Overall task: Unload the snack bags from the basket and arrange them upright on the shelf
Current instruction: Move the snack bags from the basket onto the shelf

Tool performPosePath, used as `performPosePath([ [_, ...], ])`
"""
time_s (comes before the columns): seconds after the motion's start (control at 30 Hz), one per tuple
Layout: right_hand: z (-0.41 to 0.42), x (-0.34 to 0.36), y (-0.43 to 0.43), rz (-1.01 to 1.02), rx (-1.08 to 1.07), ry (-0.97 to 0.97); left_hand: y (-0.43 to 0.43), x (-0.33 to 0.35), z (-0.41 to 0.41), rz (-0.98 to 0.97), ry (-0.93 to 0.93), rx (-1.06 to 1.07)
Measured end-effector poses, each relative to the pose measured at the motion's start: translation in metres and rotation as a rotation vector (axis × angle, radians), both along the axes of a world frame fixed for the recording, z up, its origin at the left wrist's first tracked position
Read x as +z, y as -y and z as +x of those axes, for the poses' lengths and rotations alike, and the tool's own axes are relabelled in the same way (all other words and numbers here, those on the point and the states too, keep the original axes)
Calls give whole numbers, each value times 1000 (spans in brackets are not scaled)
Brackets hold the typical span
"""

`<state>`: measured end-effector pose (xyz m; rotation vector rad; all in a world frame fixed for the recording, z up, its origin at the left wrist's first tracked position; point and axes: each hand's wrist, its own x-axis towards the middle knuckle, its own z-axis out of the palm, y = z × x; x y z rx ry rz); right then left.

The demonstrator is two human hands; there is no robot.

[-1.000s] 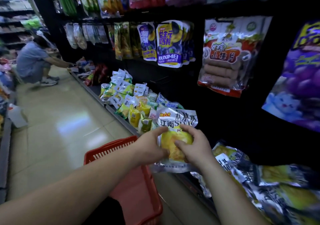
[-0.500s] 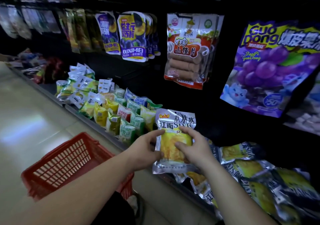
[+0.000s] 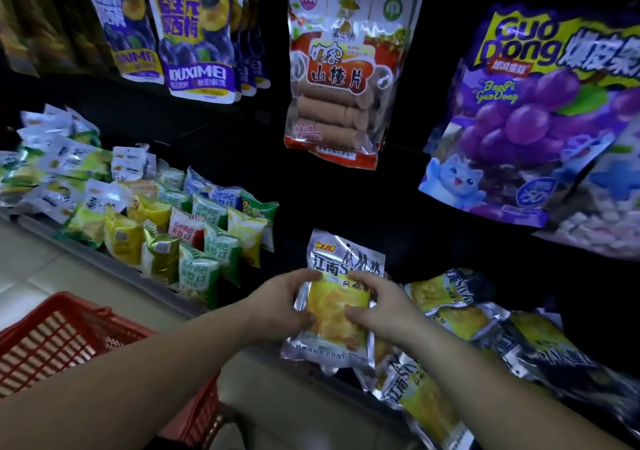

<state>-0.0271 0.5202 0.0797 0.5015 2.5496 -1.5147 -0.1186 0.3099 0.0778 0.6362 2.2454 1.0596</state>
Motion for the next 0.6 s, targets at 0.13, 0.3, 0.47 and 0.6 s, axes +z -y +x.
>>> performPosePath([
  [0.13,-23,-47,-25,-28,21,95,-28,-42,-28,-59,33,-63],
  [0.3,-69,-108,-61,-107,99,184,-46,-138,-67,7,137,32],
  [0.47,-72,-176,-90,16,5,197,-63,-212,-78,-186,93,-101],
  [0.6,-45,-207,-90,258,112,365,-79,-242,-73,-212,24,-116],
])
